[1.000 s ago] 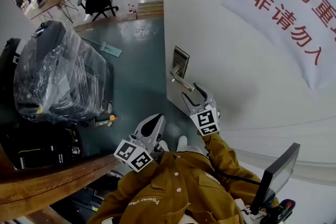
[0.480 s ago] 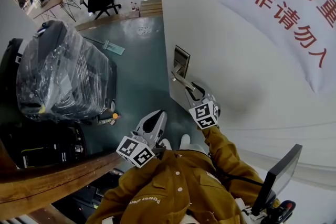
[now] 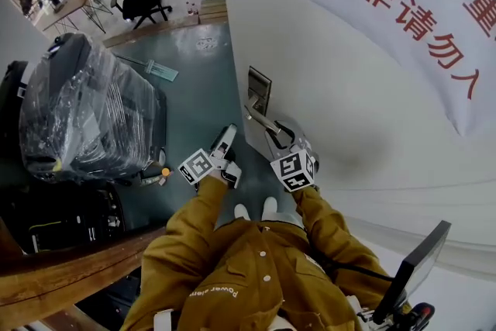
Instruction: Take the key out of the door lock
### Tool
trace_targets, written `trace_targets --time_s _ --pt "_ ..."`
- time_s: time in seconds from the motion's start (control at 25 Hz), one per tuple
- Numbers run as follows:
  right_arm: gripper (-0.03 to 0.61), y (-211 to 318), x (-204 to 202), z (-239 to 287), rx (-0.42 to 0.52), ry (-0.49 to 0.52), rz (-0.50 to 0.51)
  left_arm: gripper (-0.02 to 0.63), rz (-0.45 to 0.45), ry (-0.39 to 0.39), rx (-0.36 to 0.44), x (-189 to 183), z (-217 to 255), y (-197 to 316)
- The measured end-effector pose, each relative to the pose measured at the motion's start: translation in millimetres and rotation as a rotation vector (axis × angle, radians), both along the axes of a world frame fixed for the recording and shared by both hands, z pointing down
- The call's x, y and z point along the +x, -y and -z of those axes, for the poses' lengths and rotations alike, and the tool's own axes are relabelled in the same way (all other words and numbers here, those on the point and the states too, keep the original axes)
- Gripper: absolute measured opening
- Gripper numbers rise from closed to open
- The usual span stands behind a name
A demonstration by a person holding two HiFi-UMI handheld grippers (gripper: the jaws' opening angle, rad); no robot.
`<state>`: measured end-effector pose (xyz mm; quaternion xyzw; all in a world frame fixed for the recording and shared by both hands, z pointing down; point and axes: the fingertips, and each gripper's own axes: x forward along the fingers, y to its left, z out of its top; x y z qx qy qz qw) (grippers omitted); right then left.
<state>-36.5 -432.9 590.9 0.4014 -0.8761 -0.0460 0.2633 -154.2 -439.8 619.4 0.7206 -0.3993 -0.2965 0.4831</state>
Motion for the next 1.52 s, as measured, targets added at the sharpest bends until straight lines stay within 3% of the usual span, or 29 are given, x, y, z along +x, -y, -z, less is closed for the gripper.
trace_targets --time_s 0.08,0.12,0.32,0.48,0.6,0.68,0.88,1.04,1.2,1.4,1.52 --pt "0.132 -0.3 0.9 0.1 -0.002 -0.001 -0.006 0.271 -0.019 -0.148 -0.017 4.2 -17.0 16.9" --pt "0.132 -0.2 1.0 0.2 -0.003 -0.001 -0.007 0.263 -0.034 -0.182 -0.018 6.9 -23.9 22.9" --pt "0.132 1.4 -0.1 0.8 -0.008 0.005 -0.003 0.191 -0.103 -0.216 -0.053 21.6 -54.9 40.4" --pt "0.132 1.3 0.2 0.4 -0.014 0.005 -0.001 0.178 -0.148 -0.292 -0.039 41.9 -48.1 52.9" --pt "0.132 1.2 -0.3 0.3 -0.016 0.001 0.001 0.13 -0.171 -0.301 -0.035 51.2 -46.6 60.4" --pt "0.132 1.3 -0.6 0.1 -0.019 -0.003 0.0 0.034 -0.17 -0.323 -0.028 52.4 -43.9 62.9" --pt "0.132 1.7 0.9 -1.0 -0.022 -0.009 -0.008 0.025 -0.166 -0.318 -0.064 50.5 -55.1 62.4" --pt "0.133 1.2 1.1 -0.4 -0.021 -0.002 -0.013 0.023 -0.192 -0.321 -0.044 53.4 -44.3 62.1" --pt "0.133 0.7 1.4 -1.1 -0.024 -0.008 -0.015 0.021 -0.212 -0.261 -0.113 49.8 -60.1 59.2" --pt "0.13 0.3 -0.5 -1.9 -0.032 -0.019 0.011 0.02 -0.248 -0.313 -0.136 49.2 -52.7 58.3" --pt "0.13 -0.7 -1.0 -0.5 -0.036 -0.018 0.014 0.02 -0.277 -0.289 -0.124 42.3 -47.5 45.1"
